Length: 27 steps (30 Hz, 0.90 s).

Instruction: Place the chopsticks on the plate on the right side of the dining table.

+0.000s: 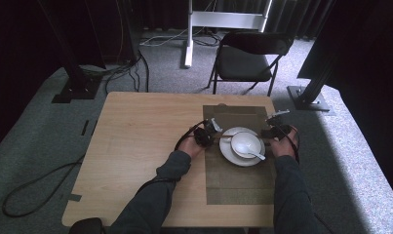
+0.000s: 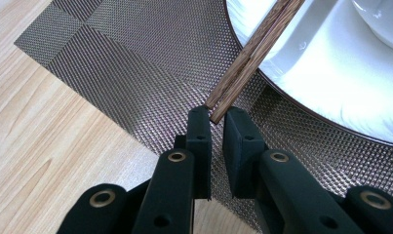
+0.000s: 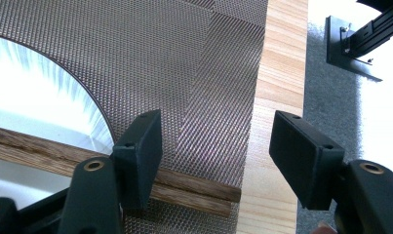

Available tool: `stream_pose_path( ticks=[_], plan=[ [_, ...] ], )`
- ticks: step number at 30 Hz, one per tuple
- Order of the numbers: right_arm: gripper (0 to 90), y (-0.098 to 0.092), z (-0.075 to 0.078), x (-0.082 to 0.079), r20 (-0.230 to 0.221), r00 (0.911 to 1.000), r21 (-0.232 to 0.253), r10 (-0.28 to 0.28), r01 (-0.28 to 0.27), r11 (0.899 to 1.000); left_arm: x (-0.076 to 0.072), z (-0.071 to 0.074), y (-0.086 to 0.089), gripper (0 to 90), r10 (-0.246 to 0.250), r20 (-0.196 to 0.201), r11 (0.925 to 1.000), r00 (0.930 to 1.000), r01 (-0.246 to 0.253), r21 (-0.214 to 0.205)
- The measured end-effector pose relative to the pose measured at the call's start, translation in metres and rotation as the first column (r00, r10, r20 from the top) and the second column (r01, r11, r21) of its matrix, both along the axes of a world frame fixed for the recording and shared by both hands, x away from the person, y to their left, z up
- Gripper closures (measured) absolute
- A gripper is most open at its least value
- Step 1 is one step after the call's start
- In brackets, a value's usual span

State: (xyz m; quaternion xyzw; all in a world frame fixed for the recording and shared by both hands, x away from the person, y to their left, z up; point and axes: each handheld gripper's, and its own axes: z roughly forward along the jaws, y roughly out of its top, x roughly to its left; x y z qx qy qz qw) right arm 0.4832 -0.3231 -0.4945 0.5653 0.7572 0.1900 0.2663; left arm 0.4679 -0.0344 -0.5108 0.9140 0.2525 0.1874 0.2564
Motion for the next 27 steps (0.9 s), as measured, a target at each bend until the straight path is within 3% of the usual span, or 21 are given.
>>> stream_pose_path(
  ticks=[27],
  plan=[
    [36.0, 0.0001, -0.0008, -0.0043, 0.004, 1.0, 0.003, 0.006, -0.007, 1.0, 0.0057, -0.0022, -0.0008, 81.5, 0.017, -0.024, 0.9998, 0.9996, -0.017, -0.007]
  ],
)
